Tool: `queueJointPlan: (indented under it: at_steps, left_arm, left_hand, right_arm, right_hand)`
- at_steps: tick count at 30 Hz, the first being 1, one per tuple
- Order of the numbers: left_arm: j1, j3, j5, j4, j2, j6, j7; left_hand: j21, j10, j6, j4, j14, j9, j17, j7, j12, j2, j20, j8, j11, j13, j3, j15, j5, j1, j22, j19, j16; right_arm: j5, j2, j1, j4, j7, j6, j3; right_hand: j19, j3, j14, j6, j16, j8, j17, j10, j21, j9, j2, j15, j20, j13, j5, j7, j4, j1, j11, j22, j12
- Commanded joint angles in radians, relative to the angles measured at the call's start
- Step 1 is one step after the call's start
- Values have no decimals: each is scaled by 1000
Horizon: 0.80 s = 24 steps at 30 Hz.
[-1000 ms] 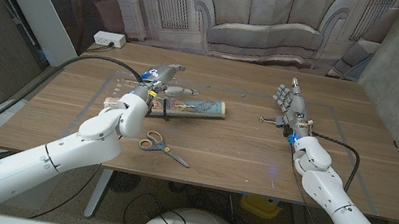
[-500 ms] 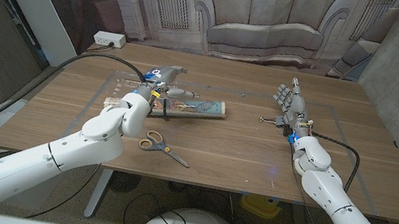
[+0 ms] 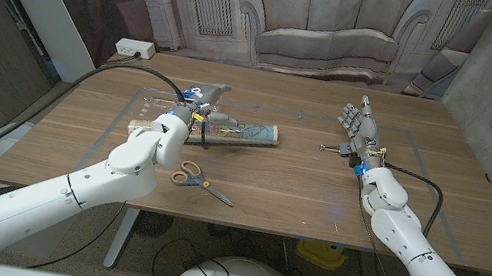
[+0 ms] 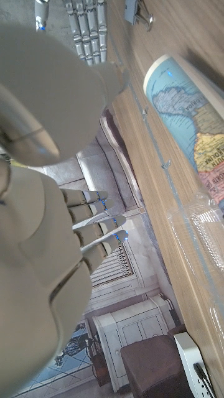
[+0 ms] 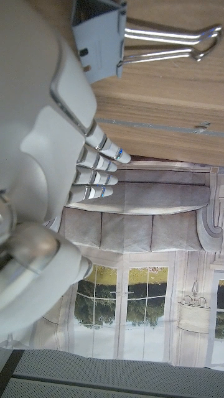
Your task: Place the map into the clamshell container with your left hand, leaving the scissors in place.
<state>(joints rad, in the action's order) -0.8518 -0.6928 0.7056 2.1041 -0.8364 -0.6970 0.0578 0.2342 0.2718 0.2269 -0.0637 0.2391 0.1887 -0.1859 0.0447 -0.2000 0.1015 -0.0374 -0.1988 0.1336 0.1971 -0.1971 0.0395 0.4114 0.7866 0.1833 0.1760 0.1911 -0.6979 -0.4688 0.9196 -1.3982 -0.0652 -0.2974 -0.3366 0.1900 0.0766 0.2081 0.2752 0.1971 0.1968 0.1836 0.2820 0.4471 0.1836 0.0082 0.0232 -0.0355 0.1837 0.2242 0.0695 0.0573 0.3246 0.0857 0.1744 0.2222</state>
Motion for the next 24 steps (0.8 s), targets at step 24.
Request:
queueJointPlan:
  at_steps: [24]
  left_arm:
    - [83, -86, 157, -29, 42, -55, -205]
  left_hand:
    - [-11, -16, -18, -31, -10, 5, -7, 2, -3, -22, -13, -2, 9, 4, 0, 52, 4, 79, 2, -2, 4]
  right_arm:
    - [-24, 15, -13, 20, 18, -5, 5]
  right_hand:
    - [14, 1, 12, 14, 2, 1, 3, 8, -11, 4, 10, 3, -4, 5, -8, -2, -5, 1, 1, 4, -1]
